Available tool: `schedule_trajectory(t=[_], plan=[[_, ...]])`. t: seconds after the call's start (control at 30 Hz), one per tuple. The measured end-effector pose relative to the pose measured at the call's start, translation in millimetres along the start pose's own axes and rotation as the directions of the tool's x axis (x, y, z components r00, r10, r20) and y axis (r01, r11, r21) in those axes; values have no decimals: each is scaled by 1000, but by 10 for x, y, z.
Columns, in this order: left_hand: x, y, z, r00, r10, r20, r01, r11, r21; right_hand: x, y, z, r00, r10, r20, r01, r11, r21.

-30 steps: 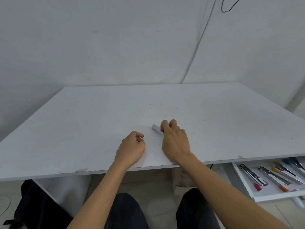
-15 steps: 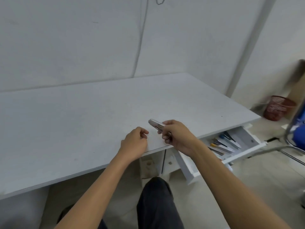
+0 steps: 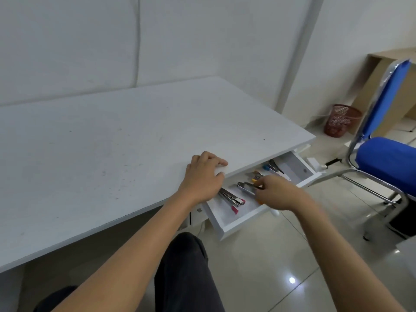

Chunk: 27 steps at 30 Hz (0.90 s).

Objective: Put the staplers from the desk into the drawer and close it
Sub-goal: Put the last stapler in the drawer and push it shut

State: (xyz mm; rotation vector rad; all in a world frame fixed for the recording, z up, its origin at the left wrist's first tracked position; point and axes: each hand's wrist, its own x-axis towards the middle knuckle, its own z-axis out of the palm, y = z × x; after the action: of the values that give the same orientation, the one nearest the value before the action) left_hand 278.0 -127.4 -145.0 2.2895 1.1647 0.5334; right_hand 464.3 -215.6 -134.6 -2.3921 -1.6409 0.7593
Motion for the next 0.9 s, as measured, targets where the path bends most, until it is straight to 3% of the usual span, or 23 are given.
schedule_trajectory(t=[0.23,0.43,0.67,0.73,0.8,0.87,0.9], plan=[[176,35,92,993,115,40,-114,993,-17,579,-95,448,999,-53,11,54,989,-136],[179,-10,112,988,153,6,-153,988,8,724,-102,546,979,-52,-198,16,983,-183],[170,-34,124,984,179,-10,-178,984,21,366,81,448,957,14,-290,6,998,67],[176,-36,118,983,183,-10,-182,983,27,143,170,420,913,23,-408,6,997,71],[174,-40,117,983,183,-7,-183,983,21,-57,281,437,802,42,-595,21,995,99],[160,-32,112,982,188,-2,-188,982,22,-188,447,545,695,172,-698,2,971,241],[149,-32,111,982,189,0,-189,982,29,-216,562,629,679,288,-676,-6,922,387]])
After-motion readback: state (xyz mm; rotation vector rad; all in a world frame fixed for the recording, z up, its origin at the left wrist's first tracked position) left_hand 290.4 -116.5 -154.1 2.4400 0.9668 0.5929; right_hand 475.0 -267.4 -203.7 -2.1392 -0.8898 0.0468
